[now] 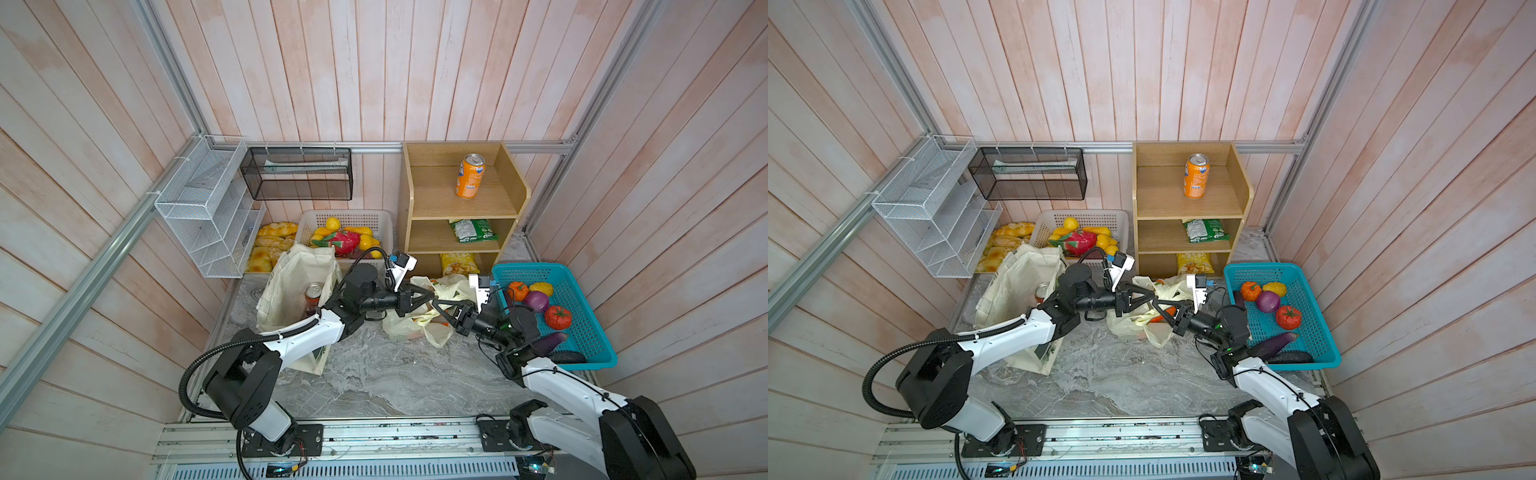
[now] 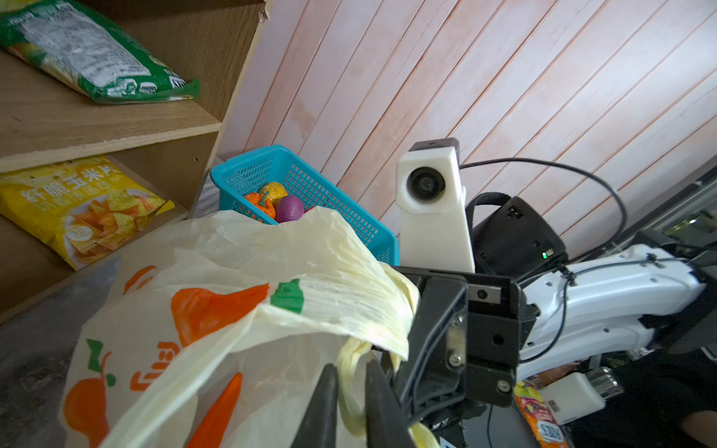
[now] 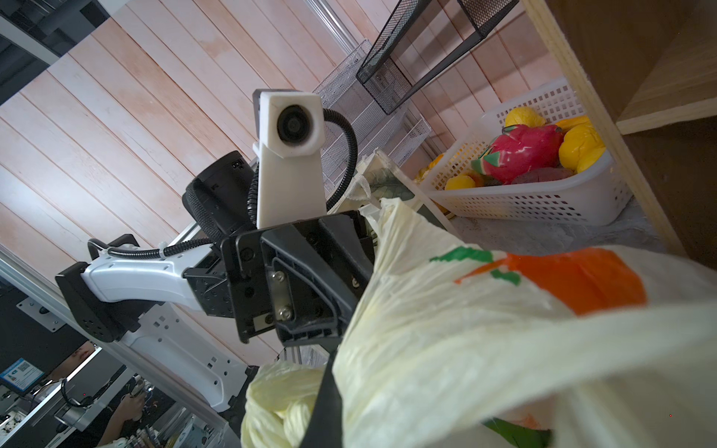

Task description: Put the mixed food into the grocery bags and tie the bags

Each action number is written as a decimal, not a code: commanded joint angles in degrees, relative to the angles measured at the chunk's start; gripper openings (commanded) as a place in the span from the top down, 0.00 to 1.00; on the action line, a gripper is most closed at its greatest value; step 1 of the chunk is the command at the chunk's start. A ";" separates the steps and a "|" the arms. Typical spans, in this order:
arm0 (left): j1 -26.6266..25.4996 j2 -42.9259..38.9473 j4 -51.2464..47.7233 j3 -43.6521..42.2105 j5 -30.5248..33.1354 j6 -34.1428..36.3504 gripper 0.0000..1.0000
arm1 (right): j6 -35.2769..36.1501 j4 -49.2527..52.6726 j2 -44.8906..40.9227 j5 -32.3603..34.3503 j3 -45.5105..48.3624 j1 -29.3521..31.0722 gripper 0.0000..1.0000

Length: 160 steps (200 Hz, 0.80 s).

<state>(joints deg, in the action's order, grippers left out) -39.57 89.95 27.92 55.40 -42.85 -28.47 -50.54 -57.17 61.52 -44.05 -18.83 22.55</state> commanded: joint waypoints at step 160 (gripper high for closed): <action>1.12 -0.21 3.46 0.15 5.65 -0.67 1.00 | 3.85 31.32 -15.80 2.35 -5.52 -1.61 0.29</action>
<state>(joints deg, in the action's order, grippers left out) -38.85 89.97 29.58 55.42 -38.89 -29.12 -46.94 -35.00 48.95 -42.68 -22.06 21.19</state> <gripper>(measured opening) 0.055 0.707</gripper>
